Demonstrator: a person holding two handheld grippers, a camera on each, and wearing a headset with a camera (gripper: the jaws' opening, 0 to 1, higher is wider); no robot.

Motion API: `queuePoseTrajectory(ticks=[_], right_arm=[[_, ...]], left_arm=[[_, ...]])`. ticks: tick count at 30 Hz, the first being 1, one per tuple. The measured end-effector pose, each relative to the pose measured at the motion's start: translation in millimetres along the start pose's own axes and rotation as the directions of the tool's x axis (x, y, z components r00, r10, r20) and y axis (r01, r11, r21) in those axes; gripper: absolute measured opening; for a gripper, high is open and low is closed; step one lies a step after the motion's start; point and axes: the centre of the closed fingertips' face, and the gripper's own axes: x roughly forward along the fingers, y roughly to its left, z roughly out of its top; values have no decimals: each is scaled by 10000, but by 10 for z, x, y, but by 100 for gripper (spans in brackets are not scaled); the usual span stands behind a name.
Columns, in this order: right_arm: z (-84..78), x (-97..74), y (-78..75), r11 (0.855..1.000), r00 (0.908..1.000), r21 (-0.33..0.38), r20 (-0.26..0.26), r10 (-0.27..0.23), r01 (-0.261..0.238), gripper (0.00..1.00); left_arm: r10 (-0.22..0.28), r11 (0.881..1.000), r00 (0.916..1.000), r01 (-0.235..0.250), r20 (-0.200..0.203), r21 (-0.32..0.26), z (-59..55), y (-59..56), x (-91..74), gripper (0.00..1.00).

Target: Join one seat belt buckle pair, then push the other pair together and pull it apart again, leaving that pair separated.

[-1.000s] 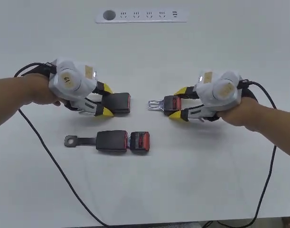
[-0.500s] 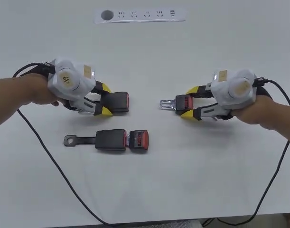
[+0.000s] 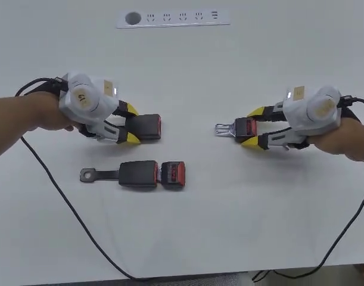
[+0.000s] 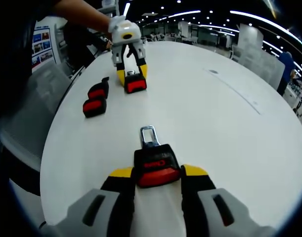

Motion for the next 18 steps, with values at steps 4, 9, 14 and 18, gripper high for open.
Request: queuePoseTrajectory(ticks=[4,9,14,18], right_arm=[[-31,-64,-24,9999,10000,-113,18,62,-61,37],[-76,-133,-25,10000,10000,-90,-29,-13,12,37],[-89,-163,2,9999,10000,-132,-59,20,-21,37],[-100,-182,32,9996,9999,-275,-102,21,-23,37]], left_arm=[[-3,10000,10000,3,18,46,-3,2,5,34],[72,10000,10000,-72,65,-35,4,0,3,35],[45,10000,10000,-45,10,-40,6,3,9,35],[68,9999,9998,-71,-195,-116,8,3,10,35]])
